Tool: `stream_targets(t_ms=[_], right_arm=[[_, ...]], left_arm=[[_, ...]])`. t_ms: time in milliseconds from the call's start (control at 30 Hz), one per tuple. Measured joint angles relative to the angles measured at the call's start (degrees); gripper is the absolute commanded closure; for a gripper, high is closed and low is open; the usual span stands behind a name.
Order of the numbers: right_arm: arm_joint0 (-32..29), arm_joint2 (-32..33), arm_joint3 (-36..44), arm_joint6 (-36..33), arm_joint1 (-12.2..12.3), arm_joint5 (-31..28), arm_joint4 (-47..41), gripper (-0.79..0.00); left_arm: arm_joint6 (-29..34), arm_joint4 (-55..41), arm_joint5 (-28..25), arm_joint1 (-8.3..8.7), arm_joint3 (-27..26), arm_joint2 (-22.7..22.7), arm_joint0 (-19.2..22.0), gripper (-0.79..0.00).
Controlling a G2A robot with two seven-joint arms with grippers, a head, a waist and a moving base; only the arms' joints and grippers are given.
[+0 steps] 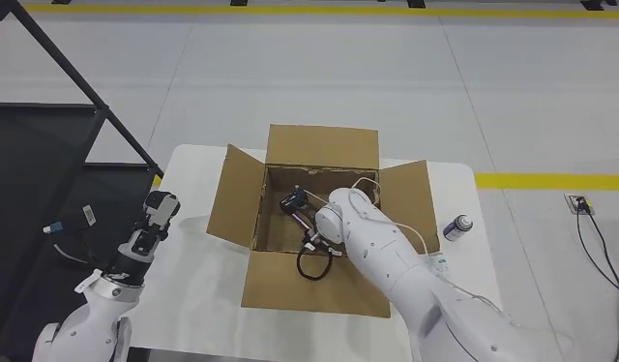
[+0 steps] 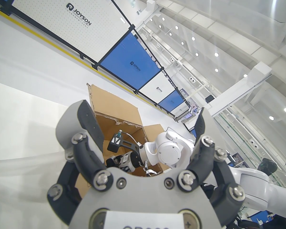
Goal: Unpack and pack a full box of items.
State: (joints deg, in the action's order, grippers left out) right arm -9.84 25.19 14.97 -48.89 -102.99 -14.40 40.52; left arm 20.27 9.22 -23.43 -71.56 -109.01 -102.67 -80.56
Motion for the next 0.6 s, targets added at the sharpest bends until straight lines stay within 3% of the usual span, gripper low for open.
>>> stream_targets(t_ms=[433, 500, 600], right_arm=[[0.1, 0.4, -3.0, 0.0, -1.6, 0.5, 1.2, -0.296], [0.0, 0.4, -3.3, 0.0, -1.7, 0.5, 1.3, -0.271], [0.0, 0.5, -3.6, -0.1, -2.0, 0.6, 1.6, -0.163]], left_arm=[[-1.0, -0.4, 0.0, 0.42, -0.1, 0.0, -0.5, -0.785], [-1.1, -0.4, 0.0, 0.48, -0.1, -0.1, -0.6, -0.785], [-1.3, -0.5, -0.1, 0.58, -0.2, -0.2, -0.7, -0.785]])
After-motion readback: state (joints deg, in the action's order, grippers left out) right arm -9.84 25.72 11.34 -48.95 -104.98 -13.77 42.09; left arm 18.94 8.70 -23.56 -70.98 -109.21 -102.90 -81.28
